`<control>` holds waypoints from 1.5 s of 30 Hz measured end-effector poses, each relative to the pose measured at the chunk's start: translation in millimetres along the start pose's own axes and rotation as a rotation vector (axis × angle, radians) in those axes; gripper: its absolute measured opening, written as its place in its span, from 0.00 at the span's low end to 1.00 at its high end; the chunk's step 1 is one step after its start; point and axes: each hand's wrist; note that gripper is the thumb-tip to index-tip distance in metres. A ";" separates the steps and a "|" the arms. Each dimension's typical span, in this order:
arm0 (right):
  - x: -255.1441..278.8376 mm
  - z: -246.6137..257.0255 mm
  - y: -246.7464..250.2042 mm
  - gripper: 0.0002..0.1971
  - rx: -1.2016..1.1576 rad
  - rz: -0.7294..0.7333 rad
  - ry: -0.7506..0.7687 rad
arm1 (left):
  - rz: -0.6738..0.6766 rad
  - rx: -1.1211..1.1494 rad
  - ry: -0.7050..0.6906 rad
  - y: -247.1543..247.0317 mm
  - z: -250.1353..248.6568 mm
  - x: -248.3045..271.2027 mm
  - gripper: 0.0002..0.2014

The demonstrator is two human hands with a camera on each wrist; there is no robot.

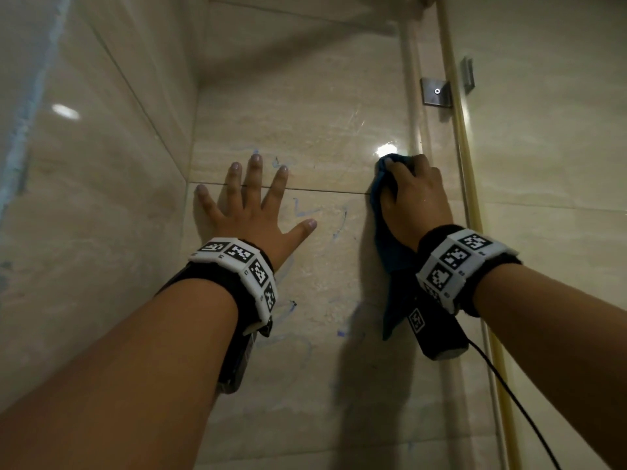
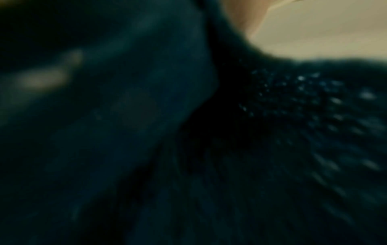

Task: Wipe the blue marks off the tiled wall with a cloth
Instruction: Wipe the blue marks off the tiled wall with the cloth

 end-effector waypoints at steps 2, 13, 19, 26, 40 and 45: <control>-2.0 -1.5 1.2 0.23 0.008 0.008 -0.017 | 0.003 -0.003 0.003 0.7 -0.1 0.3 0.44; -10.7 7.6 -1.8 0.24 0.077 0.093 0.055 | -0.027 -0.009 -0.001 -2.0 -0.9 0.9 0.44; -17.4 -0.2 3.2 0.24 0.034 0.042 -0.020 | -0.028 -0.008 -0.003 -1.4 -0.6 1.0 0.43; -12.6 18.9 -2.3 0.27 0.049 0.135 0.092 | -0.023 -0.010 -0.005 -0.8 -1.0 2.2 0.43; -25.4 48.3 -9.9 0.29 0.090 0.206 0.162 | -0.008 -0.016 -0.005 0.8 -1.7 2.7 0.43; -14.8 34.5 -10.7 0.27 0.054 0.160 0.246 | 0.004 -0.013 -0.004 1.7 -0.9 2.6 0.43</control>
Point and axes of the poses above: each hand's wrist, its own x-axis away from the middle knuckle, its own y-axis out of the back of the hand, z = x × y, and after that the axes turned 1 degree about -y, right-handed
